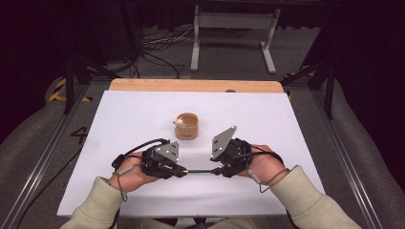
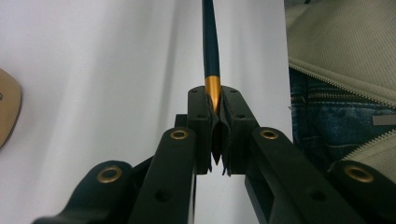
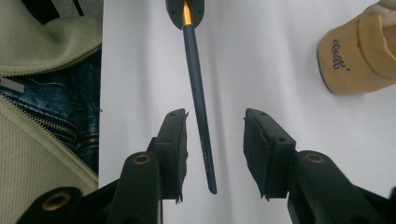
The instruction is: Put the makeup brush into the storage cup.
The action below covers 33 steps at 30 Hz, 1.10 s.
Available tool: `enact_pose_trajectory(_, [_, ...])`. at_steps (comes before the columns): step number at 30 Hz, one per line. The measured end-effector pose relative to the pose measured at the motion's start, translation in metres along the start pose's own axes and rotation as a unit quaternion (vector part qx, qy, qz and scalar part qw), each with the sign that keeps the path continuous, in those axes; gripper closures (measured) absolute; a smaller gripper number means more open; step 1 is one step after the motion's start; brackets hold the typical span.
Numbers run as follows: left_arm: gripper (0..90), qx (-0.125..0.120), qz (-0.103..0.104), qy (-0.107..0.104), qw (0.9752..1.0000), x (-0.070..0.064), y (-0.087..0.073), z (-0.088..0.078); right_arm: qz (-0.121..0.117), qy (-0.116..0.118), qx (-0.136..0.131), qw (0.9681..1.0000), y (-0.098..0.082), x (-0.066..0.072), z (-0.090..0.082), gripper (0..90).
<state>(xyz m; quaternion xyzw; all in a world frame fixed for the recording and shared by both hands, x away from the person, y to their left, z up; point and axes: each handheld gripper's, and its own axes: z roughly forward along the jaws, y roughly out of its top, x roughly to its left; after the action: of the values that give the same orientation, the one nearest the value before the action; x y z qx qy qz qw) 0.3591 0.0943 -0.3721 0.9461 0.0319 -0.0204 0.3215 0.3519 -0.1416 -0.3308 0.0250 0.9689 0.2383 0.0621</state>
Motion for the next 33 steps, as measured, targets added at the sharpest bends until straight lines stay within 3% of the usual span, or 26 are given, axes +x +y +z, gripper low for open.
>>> enact_pose_trajectory(10, [84.3,0.010,0.004,-0.001,0.9999,0.000,0.004,0.004,-0.012,0.012,0.050,0.9986,0.014,0.001,0.012,65.0])
enact_pose_trajectory(17, [84.3,0.013,0.005,-0.003,0.9999,-0.001,0.005,0.005,-0.018,0.034,0.087,0.9954,0.021,0.002,0.027,68.0])
enact_pose_trajectory(33, [84.3,0.018,0.011,-0.009,0.9997,-0.002,0.006,0.008,-0.023,0.050,0.110,0.9924,0.020,0.001,0.039,77.2])
